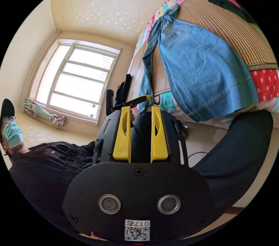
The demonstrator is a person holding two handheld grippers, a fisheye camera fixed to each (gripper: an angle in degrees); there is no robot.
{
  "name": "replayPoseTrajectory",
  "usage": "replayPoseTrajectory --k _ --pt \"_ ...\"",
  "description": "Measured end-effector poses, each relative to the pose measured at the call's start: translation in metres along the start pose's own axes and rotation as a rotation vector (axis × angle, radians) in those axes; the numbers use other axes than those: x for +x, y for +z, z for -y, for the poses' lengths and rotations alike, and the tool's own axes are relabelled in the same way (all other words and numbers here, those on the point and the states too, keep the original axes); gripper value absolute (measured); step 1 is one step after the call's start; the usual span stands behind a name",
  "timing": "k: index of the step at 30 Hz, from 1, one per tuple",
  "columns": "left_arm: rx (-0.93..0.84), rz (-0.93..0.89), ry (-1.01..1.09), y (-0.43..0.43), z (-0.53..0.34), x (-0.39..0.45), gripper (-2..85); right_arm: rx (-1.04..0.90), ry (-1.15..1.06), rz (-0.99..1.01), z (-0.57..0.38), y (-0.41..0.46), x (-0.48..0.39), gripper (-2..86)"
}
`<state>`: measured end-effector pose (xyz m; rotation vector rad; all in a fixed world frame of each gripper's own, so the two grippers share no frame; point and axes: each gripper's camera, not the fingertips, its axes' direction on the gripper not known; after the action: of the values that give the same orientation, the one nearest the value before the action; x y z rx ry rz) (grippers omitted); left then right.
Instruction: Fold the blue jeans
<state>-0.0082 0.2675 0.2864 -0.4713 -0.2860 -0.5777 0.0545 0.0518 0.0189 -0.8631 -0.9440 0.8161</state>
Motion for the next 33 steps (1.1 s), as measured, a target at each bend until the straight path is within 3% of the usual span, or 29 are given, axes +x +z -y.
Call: replayPoseTrajectory --k 4,6,8,11,18,22,29,33 --pt "-0.052 -0.124 -0.121 -0.021 0.010 -0.039 2.7 0.024 -0.033 -0.031 0.014 -0.038 -0.011 10.2" --pt "0.035 -0.414 -0.191 -0.049 -0.005 -0.074 1.9 0.050 -0.039 -0.005 0.015 -0.056 -0.011 10.2" --pt "0.248 -0.787 -0.210 -0.094 -0.044 -0.125 1.8 0.066 -0.037 0.015 0.015 -0.072 -0.009 10.2" --pt "0.458 -0.972 -0.272 -0.136 -0.112 -0.191 1.7 0.085 -0.011 0.003 0.013 -0.096 0.005 10.1" --pt "0.427 -0.801 -0.632 -0.145 -0.251 -0.304 0.8 0.054 0.086 0.018 0.031 -0.099 0.047 10.3" --pt "0.463 -0.718 -0.687 -0.162 -0.291 -0.331 10.8 -0.091 0.058 0.021 0.066 -0.059 0.048 11.7" --pt "0.243 -0.496 -0.489 -0.166 -0.205 -0.335 16.0 -0.336 0.031 -0.074 0.121 0.027 0.067 14.2" --pt "0.094 -0.381 -0.429 -0.138 -0.159 -0.332 11.5 -0.373 0.093 -0.058 0.135 0.077 0.099 13.9"
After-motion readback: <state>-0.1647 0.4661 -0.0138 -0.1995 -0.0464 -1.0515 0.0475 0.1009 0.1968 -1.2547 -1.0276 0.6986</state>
